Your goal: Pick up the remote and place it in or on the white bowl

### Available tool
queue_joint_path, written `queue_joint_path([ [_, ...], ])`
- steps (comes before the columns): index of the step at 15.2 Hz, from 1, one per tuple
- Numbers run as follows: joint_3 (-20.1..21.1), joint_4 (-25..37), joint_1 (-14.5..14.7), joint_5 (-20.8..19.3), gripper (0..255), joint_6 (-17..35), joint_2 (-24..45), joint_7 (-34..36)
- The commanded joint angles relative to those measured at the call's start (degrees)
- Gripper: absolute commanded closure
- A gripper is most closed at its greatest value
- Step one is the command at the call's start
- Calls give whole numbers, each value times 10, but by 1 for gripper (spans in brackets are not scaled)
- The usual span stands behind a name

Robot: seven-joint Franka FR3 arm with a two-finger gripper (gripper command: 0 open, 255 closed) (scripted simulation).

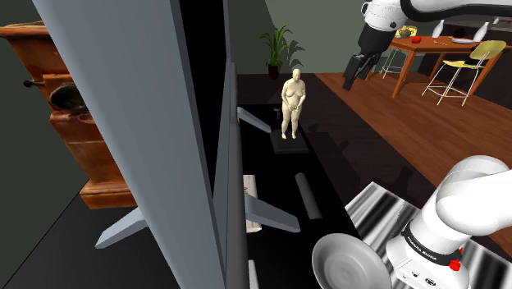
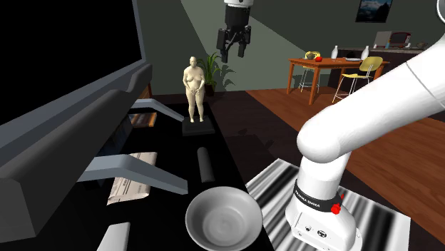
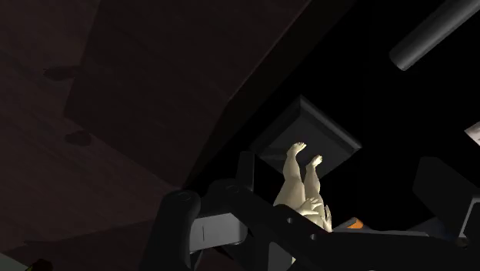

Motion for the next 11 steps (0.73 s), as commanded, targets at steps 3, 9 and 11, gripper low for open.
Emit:
queue_joint_path([
  [3, 11, -40, -4, 13, 0, 15, -15, 37],
  [9, 53, -147, -9, 62, 0, 64, -47, 149],
  [11, 69, -178, -9, 81, 0, 83, -52, 187],
])
